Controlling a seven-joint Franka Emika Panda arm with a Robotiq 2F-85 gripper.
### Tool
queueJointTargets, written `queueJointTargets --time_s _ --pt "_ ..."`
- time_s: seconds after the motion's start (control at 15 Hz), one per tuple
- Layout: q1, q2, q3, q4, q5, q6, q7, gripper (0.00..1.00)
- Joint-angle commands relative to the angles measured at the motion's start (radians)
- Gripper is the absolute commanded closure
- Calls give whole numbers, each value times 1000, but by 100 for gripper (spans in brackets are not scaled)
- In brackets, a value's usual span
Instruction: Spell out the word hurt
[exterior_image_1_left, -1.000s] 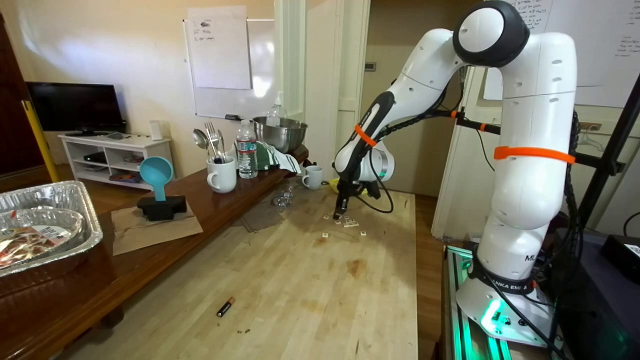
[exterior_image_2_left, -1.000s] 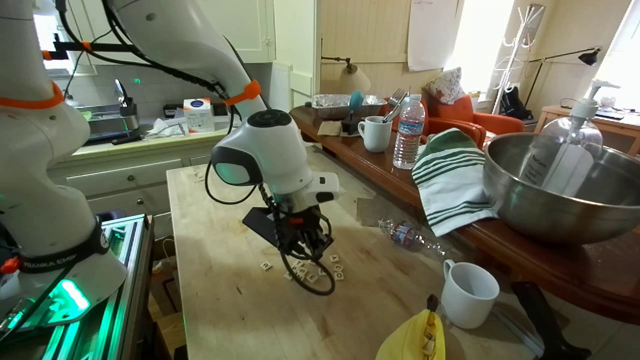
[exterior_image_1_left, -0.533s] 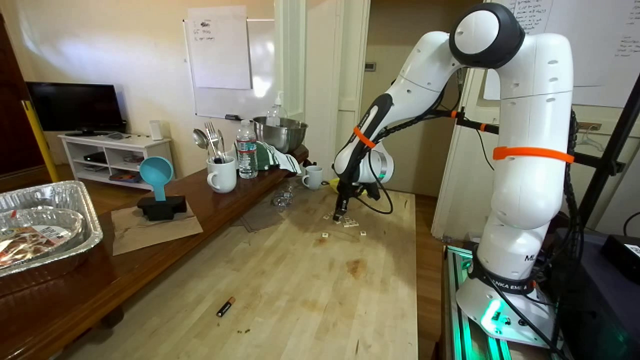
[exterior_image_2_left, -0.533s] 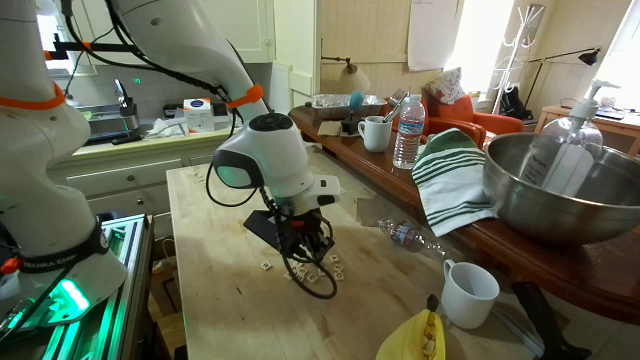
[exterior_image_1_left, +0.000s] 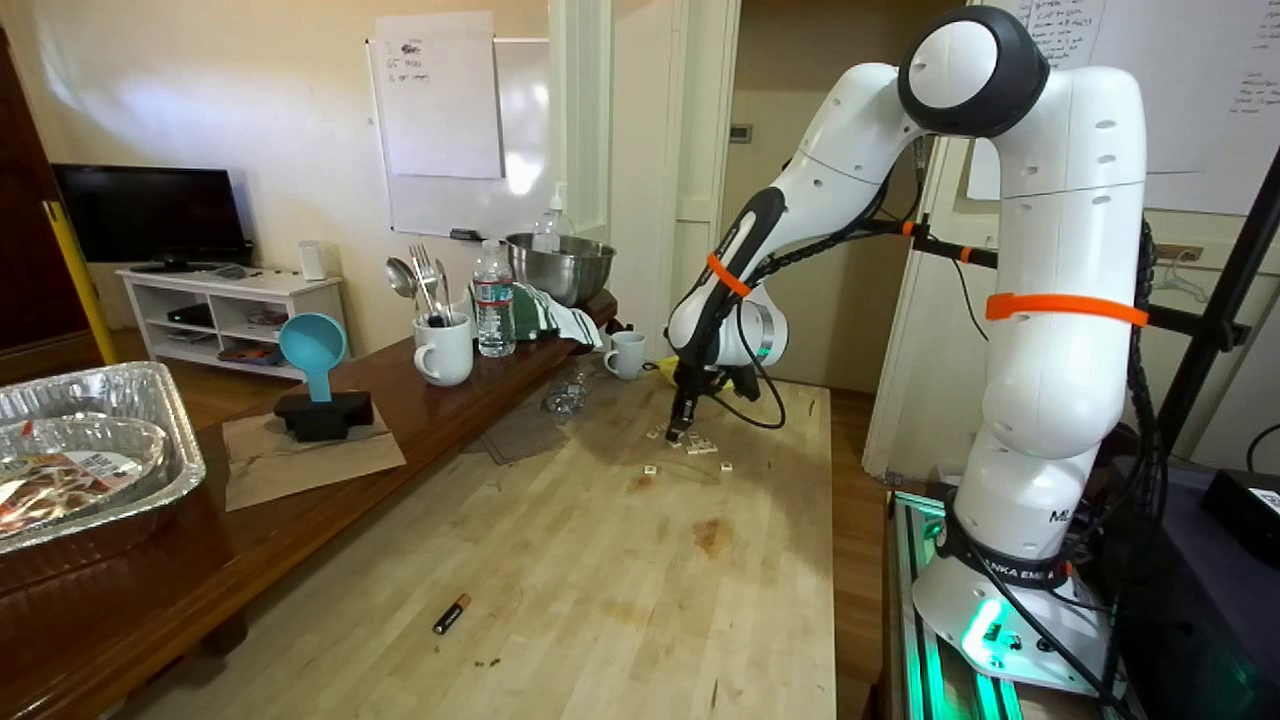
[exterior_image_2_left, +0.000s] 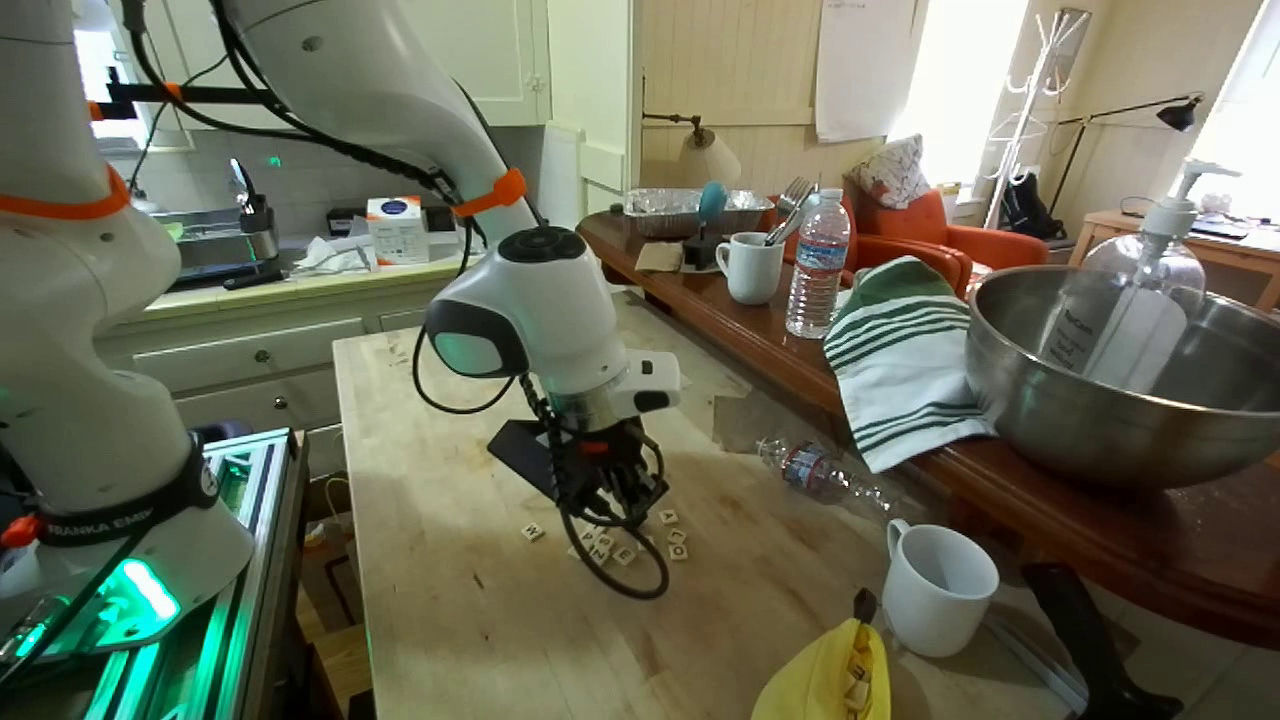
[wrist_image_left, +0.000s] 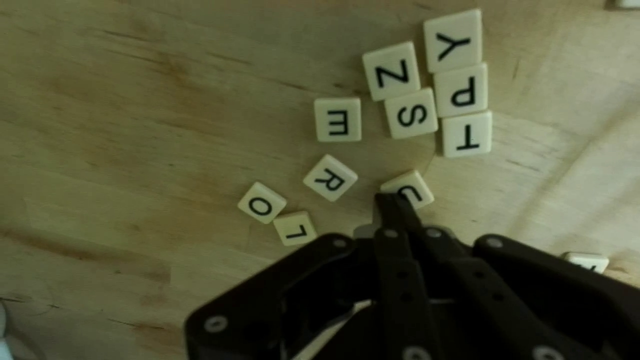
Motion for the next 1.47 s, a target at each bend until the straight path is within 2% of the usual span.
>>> queueJointTargets --time_s 0.0,0.33,0.53,1.07,1.4 --pt "31 33 -13 -8 -8 23 50 100" --pt "67 30 -33 -17 -20 22 120 100" --pt "109 31 -72 -24 -44 30 193 100" --pt "309 37 -255 -39 -152 26 512 100" --pt "400 28 -308 -42 -168 -4 637 100"
